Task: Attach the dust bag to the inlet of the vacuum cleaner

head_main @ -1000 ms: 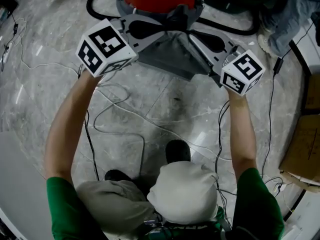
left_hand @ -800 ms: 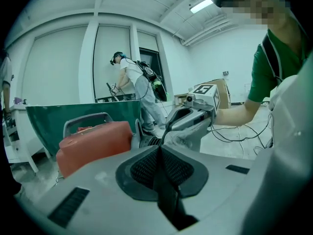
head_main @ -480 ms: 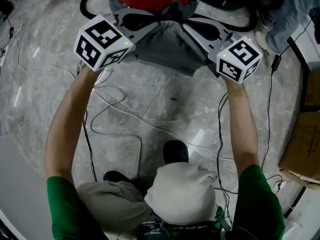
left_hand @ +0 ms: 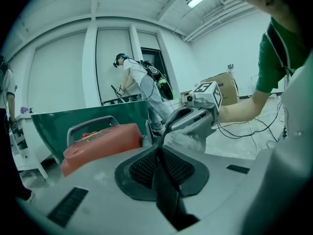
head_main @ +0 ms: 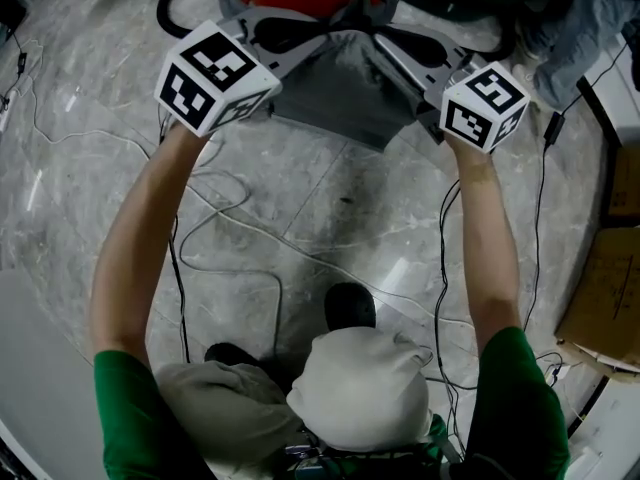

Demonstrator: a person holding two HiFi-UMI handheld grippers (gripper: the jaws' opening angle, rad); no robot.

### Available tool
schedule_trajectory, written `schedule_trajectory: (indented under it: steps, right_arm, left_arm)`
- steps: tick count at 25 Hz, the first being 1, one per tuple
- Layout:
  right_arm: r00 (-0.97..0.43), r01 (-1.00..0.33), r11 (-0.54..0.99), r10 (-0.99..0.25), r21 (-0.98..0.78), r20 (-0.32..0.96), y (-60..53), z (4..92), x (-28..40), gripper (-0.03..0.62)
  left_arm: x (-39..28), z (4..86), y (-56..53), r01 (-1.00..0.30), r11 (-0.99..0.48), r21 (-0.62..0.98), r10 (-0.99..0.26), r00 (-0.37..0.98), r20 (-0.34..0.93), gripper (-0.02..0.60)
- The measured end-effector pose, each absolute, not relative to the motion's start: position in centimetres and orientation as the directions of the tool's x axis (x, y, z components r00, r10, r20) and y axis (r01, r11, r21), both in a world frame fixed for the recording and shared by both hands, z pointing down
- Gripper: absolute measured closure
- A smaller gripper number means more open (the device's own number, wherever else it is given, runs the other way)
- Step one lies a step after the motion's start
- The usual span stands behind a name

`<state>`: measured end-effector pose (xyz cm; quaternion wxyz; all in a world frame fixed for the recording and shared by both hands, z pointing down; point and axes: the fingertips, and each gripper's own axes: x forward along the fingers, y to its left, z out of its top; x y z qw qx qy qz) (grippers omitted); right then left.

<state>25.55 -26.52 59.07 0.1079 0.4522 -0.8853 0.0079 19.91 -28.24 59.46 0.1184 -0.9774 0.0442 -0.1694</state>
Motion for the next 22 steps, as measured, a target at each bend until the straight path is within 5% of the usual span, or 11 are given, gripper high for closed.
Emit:
schedule_trajectory:
  steps: [22]
  right_arm:
    - [-0.541,-0.823,0.563,-0.818,0.078,0.197,-28.4,59.3,27.9,0.559]
  left_arm:
    - [22.0,59.9,-30.5,-0.136,-0.944,-0.302,-0.225,0.932,0.283,0.545]
